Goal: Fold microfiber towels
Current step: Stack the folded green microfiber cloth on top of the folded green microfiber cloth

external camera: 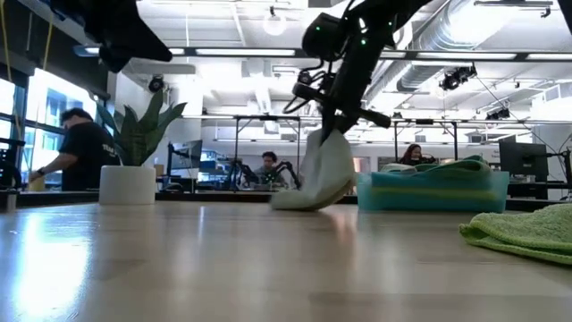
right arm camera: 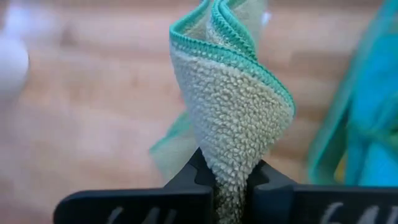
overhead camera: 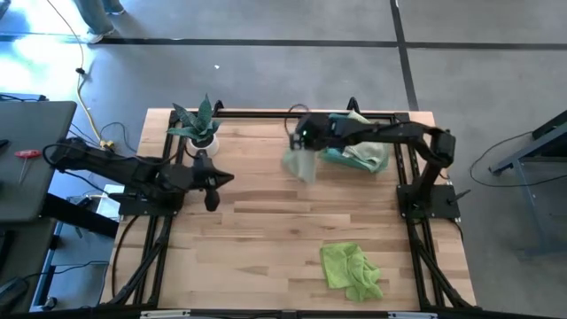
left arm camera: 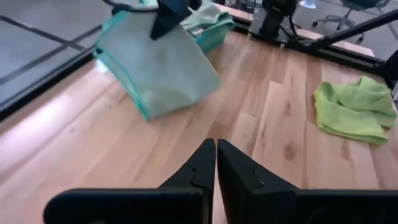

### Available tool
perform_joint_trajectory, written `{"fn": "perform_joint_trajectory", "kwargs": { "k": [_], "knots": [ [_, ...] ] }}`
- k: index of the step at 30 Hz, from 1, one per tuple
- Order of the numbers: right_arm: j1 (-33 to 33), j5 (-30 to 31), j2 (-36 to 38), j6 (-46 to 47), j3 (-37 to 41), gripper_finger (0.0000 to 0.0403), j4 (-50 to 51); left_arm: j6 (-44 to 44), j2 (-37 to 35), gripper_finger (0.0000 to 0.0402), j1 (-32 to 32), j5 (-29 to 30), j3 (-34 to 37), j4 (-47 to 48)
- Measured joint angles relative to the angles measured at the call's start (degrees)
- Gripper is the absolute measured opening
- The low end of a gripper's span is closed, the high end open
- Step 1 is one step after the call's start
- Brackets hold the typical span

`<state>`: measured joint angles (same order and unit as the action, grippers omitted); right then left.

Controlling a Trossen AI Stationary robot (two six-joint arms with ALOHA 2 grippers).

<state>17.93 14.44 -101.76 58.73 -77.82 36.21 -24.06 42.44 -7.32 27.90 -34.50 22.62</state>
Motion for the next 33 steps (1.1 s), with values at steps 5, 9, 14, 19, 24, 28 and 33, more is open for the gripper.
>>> {"fn": "perform_joint_trajectory", "kwargs": {
  "k": [5, 9, 14, 19, 24, 28, 33],
  "knots": [
    [4.96, 3.66, 2.72, 0.99, 0.00, 0.0000, -1.05, 3.55, -1.80, 0.0008, 1.30, 0.00, 0.02, 0.00],
    [9.25, 5.61, 6.37, 0.55, 0.00, 0.0000, -0.93, 4.81, -2.11, 0.0008, 3.05, 0.14, 0.02, -0.15],
    [13.85, 11.71, 12.43, 0.58, -0.02, 0.0000, 1.68, 4.77, -2.17, 0.0007, 6.09, 0.74, 0.02, -0.14],
    [18.80, 17.08, 16.39, 6.01, -0.04, 0.0000, 7.17, 5.68, -2.17, 0.0007, 8.83, 0.87, 0.02, -1.46],
    [24.16, 20.03, 17.91, 8.41, -0.07, 0.0000, 0.88, 9.12, -2.17, 0.0007, 11.54, 0.72, 0.02, -2.66],
    [25.29, 17.95, 17.93, 10.95, -0.09, 0.0000, 2.18, 9.29, -2.17, 0.0007, 13.65, -0.43, 0.02, -3.11],
    [21.59, 19.25, 17.48, 15.00, -0.09, 0.0000, 10.93, 9.30, -2.17, 0.0007, 15.32, -2.19, 0.02, -3.09]
  ]
}}
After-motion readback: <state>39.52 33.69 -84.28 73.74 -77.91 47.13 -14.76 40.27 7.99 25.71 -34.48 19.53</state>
